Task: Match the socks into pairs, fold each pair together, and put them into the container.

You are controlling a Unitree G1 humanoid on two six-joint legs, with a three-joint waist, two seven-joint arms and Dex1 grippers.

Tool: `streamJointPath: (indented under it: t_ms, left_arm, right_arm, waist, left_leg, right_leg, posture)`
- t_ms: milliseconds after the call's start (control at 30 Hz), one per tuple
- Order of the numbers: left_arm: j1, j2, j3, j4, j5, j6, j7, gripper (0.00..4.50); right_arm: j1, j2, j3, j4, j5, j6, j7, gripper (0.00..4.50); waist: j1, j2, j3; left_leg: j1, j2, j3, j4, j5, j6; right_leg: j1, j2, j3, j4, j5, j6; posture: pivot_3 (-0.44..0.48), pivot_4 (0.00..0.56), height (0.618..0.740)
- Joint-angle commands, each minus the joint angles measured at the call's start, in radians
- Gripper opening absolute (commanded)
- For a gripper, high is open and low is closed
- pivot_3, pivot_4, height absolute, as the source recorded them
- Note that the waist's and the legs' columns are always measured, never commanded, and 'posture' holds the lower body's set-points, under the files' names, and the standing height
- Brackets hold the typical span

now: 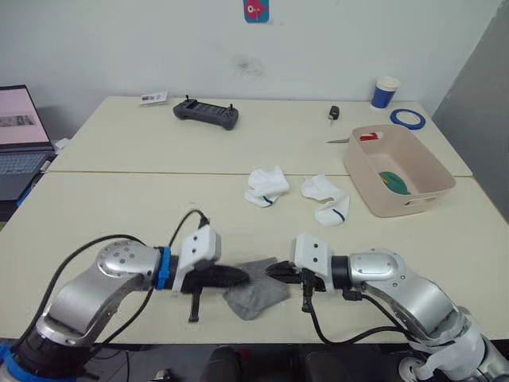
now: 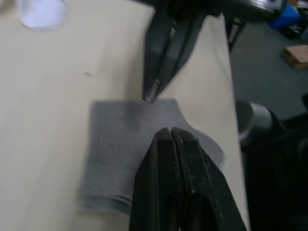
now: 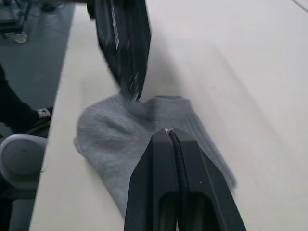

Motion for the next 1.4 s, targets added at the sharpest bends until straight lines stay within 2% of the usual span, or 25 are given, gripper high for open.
streamJointPath:
  t_ms: [33, 233, 500, 567, 733, 833, 900, 1167, 1200, 1400]
  left_arm:
    - [-0.026, -0.025, -0.040, 0.063, 0.096, -0.066, 0.039, 0.00]
    - [-0.013, -0.049, -0.080, 0.166, 0.214, -0.151, 0.070, 0.00]
    - [0.015, -0.044, -0.055, 0.208, 0.253, -0.228, 0.081, 0.00]
    - [0.019, -0.046, -0.025, 0.175, 0.209, -0.219, 0.071, 0.00]
    - [0.034, -0.041, 0.082, -0.013, -0.013, -0.090, 0.033, 0.00]
    - [0.027, -0.036, 0.069, -0.029, 0.006, -0.069, 0.044, 0.00]
    - [0.029, -0.036, 0.038, 0.003, 0.058, -0.096, 0.050, 0.00]
    - [0.035, -0.047, -0.056, 0.120, 0.188, -0.161, 0.039, 0.00]
    - [0.037, -0.047, -0.067, 0.135, 0.207, -0.179, 0.037, 0.00]
    - [0.076, -0.039, -0.072, 0.144, 0.237, -0.229, 0.035, 0.00]
  right_arm:
    - [-0.033, 0.001, 0.075, 0.039, -0.069, -0.041, 0.022, 0.06]
    - [-0.019, -0.044, 0.119, 0.087, -0.167, -0.074, 0.027, 0.06]
    - [0.049, -0.125, 0.038, 0.033, -0.148, -0.033, 0.029, 0.06]
    - [0.068, -0.105, -0.021, -0.020, -0.074, 0.042, 0.024, 0.06]
    - [0.105, -0.124, -0.113, -0.102, -0.007, 0.141, 0.014, 0.06]
    - [0.116, -0.106, -0.167, -0.123, 0.046, 0.211, -0.007, 0.67]
    - [0.114, -0.087, -0.194, -0.131, 0.077, 0.258, -0.028, 1.32]
    - [0.064, 0.001, -0.247, -0.138, 0.175, 0.498, -0.129, 4.31]
    - [0.051, 0.023, -0.251, -0.130, 0.190, 0.543, -0.144, 4.49]
    - [-0.016, 0.107, -0.233, -0.082, 0.266, 0.757, -0.198, 4.49]
  waist:
    - [0.002, 0.000, 0.000]
    - [0.004, 0.000, 0.000]
    - [0.004, 0.000, -0.001]
    - [0.003, 0.000, -0.001]
    - [0.003, 0.000, 0.000]
    - [0.003, 0.000, 0.000]
    - [0.003, 0.000, 0.000]
    - [0.001, 0.000, 0.000]
    - [0.001, 0.000, 0.000]
    - [0.001, 0.001, 0.000]
  left_leg:
    - [0.000, 0.000, 0.000, 0.000, 0.000, 0.000]
    - [-0.001, -0.001, 0.001, 0.001, 0.000, 0.000]
    - [0.002, 0.000, 0.000, 0.001, 0.000, 0.000]
    - [0.002, 0.000, 0.000, 0.001, 0.000, 0.000]
    - [0.000, 0.000, 0.000, 0.001, 0.000, 0.000]
    - [-0.001, 0.000, 0.000, 0.001, 0.000, 0.000]
    - [0.000, 0.000, 0.000, 0.001, 0.000, 0.000]
    - [0.000, 0.000, 0.000, 0.001, 0.000, 0.000]
    - [0.000, 0.000, 0.000, 0.001, 0.000, 0.000]
    - [0.000, 0.000, 0.000, 0.000, 0.000, 0.000]
  right_leg:
    - [0.000, 0.000, 0.000, 0.000, 0.000, 0.000]
    - [0.000, -0.001, 0.000, 0.000, 0.000, 0.000]
    - [0.002, -0.001, 0.000, 0.001, 0.000, 0.000]
    - [0.002, -0.001, 0.000, 0.001, 0.000, 0.000]
    - [0.001, -0.001, 0.000, 0.001, 0.001, 0.001]
    - [0.001, -0.001, 0.000, 0.000, 0.001, 0.001]
    - [0.001, -0.001, 0.000, 0.000, 0.001, 0.001]
    - [0.000, -0.001, 0.000, 0.000, 0.001, 0.001]
    - [0.000, -0.001, 0.000, 0.000, 0.001, 0.001]
    - [0.001, -0.001, 0.001, 0.000, 0.001, 0.001]
  posture:
    - [0.000, 0.150, 0.740]
    - [0.000, 0.150, 0.740]
    - [0.000, 0.150, 0.740]
    - [0.000, 0.150, 0.740]
    - [0.000, 0.150, 0.740]
    - [0.000, 0.150, 0.740]
    - [0.000, 0.150, 0.740]
    - [0.000, 0.150, 0.740]
    - [0.000, 0.150, 0.740]
    - [0.000, 0.150, 0.740]
